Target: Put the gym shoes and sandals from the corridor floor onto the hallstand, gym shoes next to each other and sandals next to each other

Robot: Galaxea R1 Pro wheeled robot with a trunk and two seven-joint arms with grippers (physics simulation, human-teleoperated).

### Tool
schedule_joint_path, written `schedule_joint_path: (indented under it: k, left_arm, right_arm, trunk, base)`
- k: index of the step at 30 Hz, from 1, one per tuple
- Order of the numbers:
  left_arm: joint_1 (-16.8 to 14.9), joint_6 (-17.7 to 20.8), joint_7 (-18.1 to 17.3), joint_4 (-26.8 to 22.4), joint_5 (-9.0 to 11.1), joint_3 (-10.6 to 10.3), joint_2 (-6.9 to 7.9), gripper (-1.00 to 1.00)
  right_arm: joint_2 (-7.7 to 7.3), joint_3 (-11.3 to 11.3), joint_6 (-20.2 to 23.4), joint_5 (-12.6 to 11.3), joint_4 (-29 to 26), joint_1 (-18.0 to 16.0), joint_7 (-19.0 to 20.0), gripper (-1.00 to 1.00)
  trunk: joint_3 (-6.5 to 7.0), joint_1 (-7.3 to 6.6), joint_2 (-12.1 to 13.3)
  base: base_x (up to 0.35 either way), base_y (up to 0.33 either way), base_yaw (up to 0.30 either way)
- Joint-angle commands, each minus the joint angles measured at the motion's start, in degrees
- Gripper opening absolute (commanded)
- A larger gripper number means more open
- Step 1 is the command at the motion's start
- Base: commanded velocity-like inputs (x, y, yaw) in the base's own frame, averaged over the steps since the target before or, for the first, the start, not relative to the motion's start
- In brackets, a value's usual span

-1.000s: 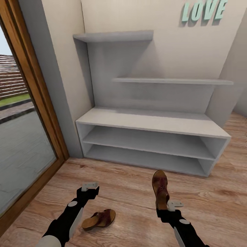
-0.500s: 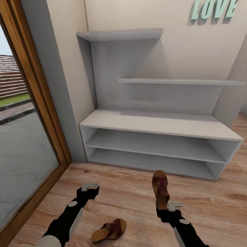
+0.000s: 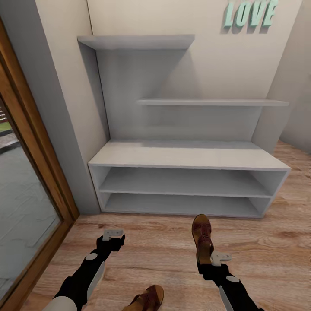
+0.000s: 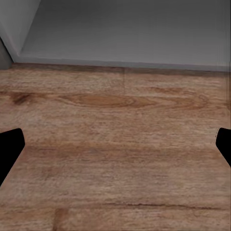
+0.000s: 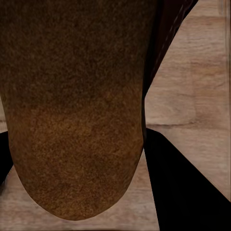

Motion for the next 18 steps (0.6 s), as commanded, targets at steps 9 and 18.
schedule_joint_path:
  k: [9, 18]
  left_arm:
    - [0.0, 0.21, -0.13, -0.08, 0.0, 0.01, 0.0, 1.0]
    - [0.0, 0.21, -0.13, -0.07, 0.0, 0.01, 0.0, 1.0]
  right_arm:
    - [-0.08, -0.02, 0.36, -0.17, -0.11, -0.02, -0.13, -1.0]
    - [-0.08, -0.02, 0.36, -0.17, -0.11, 0.02, -0.12, -1.0]
  trunk:
    - [-0.05, -0.01, -0.02]
    - [-0.05, -0.01, -0.02]
  base:
    - [0.005, 0.041, -0.286]
    - [0.0, 0.001, -0.288]
